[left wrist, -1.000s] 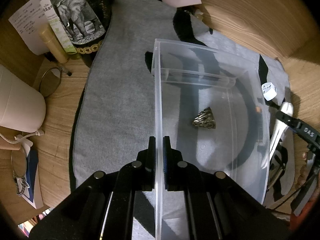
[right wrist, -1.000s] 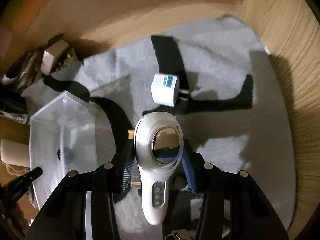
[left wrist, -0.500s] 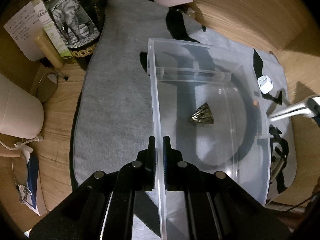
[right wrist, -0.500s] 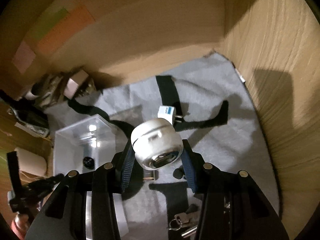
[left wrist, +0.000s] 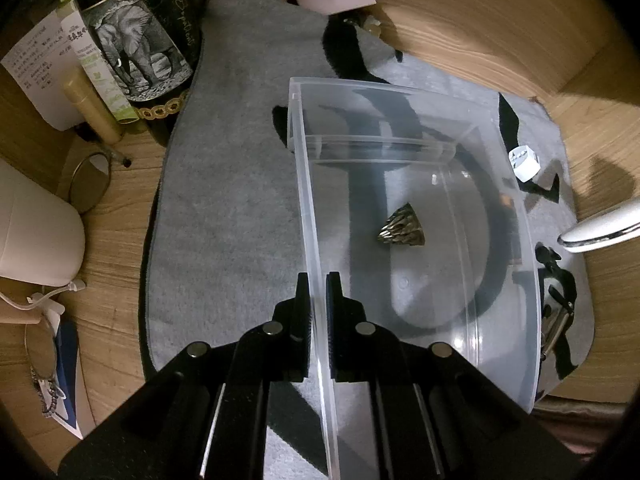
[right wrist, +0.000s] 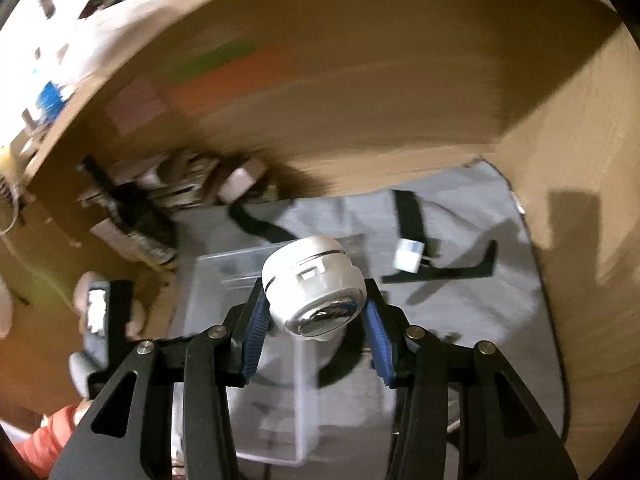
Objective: Organize rigid objects
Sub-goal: 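Lift the massager into the box and release it with the right tool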
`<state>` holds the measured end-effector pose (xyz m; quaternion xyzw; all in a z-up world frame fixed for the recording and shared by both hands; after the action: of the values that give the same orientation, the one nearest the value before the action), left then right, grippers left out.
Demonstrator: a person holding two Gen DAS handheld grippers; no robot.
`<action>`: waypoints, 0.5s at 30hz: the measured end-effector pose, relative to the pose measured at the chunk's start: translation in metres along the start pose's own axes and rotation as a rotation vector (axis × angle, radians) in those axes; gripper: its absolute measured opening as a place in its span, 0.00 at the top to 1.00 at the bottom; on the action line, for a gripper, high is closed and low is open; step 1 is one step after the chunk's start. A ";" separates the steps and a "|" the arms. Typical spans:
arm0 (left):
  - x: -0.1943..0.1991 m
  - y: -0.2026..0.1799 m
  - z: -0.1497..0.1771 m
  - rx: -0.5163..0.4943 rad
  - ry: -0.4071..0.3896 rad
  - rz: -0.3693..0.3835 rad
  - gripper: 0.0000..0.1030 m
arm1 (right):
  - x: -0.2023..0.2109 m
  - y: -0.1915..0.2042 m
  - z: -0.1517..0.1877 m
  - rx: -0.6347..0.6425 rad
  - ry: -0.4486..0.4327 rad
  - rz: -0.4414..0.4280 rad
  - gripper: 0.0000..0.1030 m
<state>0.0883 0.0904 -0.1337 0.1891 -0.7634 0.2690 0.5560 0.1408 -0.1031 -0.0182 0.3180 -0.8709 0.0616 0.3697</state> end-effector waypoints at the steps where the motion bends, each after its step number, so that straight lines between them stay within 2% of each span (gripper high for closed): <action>1: 0.000 0.000 0.000 -0.001 -0.001 0.001 0.95 | 0.000 0.007 -0.001 0.015 0.000 -0.014 0.60; 6: 0.001 0.000 0.001 -0.007 -0.003 0.002 0.94 | -0.011 0.038 0.000 0.078 0.037 -0.085 0.60; 15: 0.000 -0.002 0.001 -0.006 -0.001 0.003 0.94 | -0.066 0.062 0.022 0.106 0.215 -0.172 0.60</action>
<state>0.0888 0.0885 -0.1331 0.1867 -0.7646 0.2675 0.5558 0.1251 -0.0284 -0.0714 0.4020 -0.7914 0.1094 0.4474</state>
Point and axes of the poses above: each gripper's, at about its wrist camera, not at the fingertips, and x roughly against the way its jaws point, y to its left, z to its underside, the point moved 5 cm from there along -x, roughly the way its jaws point, and after that the axes turned 13 degrees about x, right-handed, at the moved point
